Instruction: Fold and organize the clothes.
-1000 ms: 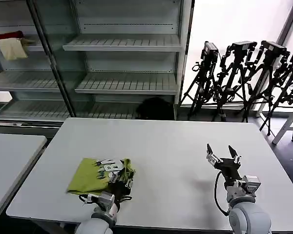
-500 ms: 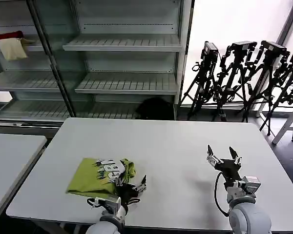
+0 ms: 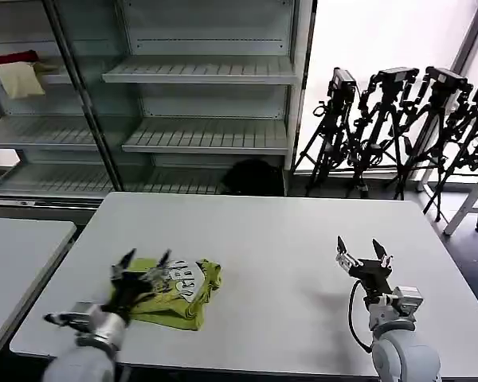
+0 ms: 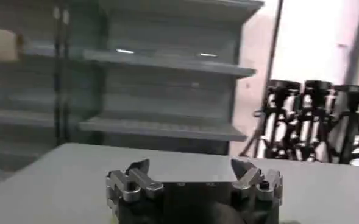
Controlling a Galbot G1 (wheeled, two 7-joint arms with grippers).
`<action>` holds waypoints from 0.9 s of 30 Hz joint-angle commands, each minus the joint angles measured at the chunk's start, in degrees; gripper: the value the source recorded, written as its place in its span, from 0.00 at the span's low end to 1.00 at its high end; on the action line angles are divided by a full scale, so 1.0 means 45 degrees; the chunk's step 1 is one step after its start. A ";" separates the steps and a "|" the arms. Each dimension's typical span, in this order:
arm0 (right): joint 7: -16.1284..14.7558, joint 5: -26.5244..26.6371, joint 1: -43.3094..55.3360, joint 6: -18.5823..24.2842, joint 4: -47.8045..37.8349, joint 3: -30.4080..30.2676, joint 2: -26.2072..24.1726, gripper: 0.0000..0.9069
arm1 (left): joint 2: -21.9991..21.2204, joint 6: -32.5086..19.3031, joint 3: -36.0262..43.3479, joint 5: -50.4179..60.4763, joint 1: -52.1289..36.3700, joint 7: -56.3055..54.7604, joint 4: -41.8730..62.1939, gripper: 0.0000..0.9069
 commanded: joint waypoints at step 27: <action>-0.0091 -0.1012 -0.0387 0.0059 0.0395 -0.0568 0.0428 1.00 | 0.0260 0.0580 0.0144 0.0626 -0.0262 0.0534 0.2561 1.00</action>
